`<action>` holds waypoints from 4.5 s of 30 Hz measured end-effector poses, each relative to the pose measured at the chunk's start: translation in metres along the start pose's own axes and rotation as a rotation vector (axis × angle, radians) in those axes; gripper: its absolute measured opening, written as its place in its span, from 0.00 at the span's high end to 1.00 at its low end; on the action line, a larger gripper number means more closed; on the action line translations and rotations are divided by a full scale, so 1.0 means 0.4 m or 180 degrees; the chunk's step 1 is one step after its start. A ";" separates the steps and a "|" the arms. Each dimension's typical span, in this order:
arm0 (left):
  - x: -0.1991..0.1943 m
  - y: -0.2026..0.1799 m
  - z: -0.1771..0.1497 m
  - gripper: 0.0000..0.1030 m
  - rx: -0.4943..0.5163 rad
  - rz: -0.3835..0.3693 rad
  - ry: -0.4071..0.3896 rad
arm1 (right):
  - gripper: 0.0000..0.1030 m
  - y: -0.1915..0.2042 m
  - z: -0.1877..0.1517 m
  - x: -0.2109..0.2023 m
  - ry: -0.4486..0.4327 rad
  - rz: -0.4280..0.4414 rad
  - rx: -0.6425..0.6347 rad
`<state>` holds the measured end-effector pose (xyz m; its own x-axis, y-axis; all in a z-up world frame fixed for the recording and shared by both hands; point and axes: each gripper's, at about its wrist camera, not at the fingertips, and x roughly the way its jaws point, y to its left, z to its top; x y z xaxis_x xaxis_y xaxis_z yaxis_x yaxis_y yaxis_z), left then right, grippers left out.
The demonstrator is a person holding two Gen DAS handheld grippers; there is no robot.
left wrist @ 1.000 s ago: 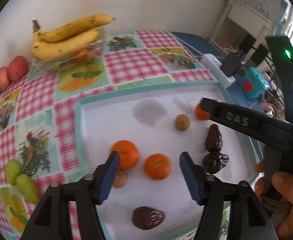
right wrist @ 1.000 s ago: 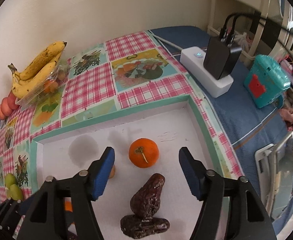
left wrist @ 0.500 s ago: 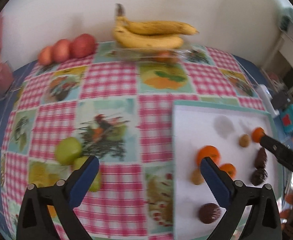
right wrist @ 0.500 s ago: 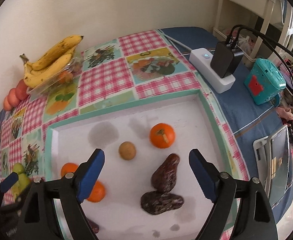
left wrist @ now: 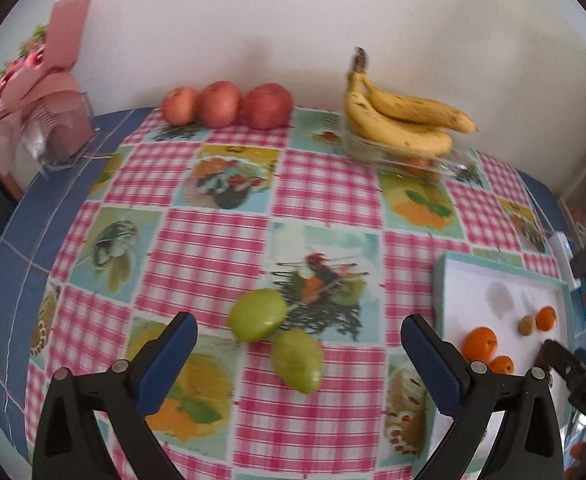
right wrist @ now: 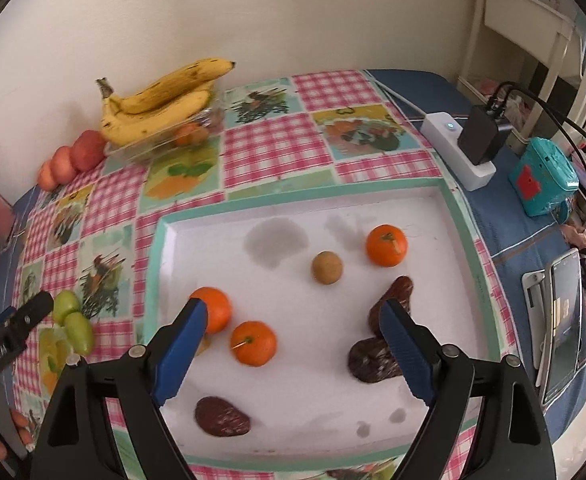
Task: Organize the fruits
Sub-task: 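Withdraw both tools from the tray toward the green pears, then close the right tool on a green pear while the left tool grips another pear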
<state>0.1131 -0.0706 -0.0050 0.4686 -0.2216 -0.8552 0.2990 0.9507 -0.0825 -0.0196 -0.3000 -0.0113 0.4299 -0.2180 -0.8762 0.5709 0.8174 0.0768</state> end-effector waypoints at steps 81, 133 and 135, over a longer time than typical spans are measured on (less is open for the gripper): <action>0.149 0.361 -0.029 0.00 -0.0478 0.0516 0.0660 | 0.60 0.598 -0.142 0.215 0.0418 0.0671 -0.1371; 0.215 0.138 0.001 0.35 -0.0209 -0.0474 0.0611 | 0.60 0.381 -0.060 0.206 0.0466 0.0646 -0.0729; 0.218 0.136 0.001 0.42 -0.0194 -0.0473 0.0614 | 0.60 0.383 -0.060 0.205 0.0459 0.0648 -0.0734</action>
<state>0.1708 -0.0383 -0.0838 0.2543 -0.3200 -0.9127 0.2992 0.9234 -0.2404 0.0863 -0.1797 -0.0826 0.4061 0.0262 -0.9135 0.3031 0.9391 0.1617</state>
